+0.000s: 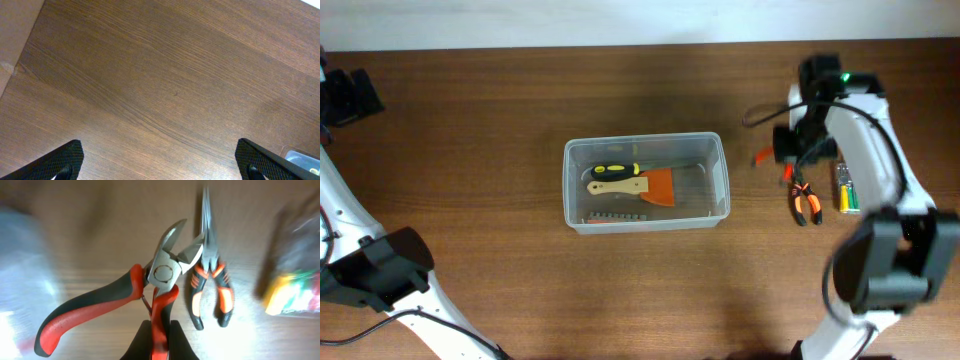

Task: Pack container
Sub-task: 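Carry the cutters into the box and open the right gripper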

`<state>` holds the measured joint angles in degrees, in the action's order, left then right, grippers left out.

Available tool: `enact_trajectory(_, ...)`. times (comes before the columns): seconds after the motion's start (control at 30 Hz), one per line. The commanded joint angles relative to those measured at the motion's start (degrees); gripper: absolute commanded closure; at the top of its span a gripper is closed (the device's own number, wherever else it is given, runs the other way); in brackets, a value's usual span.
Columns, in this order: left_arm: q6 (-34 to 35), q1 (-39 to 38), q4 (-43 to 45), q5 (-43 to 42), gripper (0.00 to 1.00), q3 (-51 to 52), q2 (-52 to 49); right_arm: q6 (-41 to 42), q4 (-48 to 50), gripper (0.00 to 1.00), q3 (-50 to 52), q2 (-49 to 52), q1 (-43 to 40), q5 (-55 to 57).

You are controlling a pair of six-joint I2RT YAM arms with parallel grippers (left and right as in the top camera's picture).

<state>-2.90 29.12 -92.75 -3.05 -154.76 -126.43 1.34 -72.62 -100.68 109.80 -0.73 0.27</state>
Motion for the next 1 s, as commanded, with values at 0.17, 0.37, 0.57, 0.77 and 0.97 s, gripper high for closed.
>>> enact_trajectory(0.17,0.7,0.3,0.1,-0.6,0.01,0.2,0.5,-3.0,0.9,0.96,-8.5,-10.0,16.0,0.2)
enact_trajectory(0.37,0.8,0.3,0.1,-0.6,0.01,0.2,0.5,-8.8,2.9,0.96,-8.4,-6.5,26.2,0.5)
enact_trajectory(0.57,0.8,0.3,0.1,-0.6,0.01,0.2,0.5,2.9,4.1,0.96,-8.2,-0.5,27.6,0.6)
enact_trajectory(0.77,0.8,0.3,0.1,-0.6,0.01,0.2,0.5,14.2,1.3,0.96,-8.0,5.0,28.1,0.4)
enact_trajectory(0.97,0.8,0.3,0.1,-0.6,0.01,0.2,0.5,29.6,0.6,0.96,-5.9,9.6,27.5,0.3)
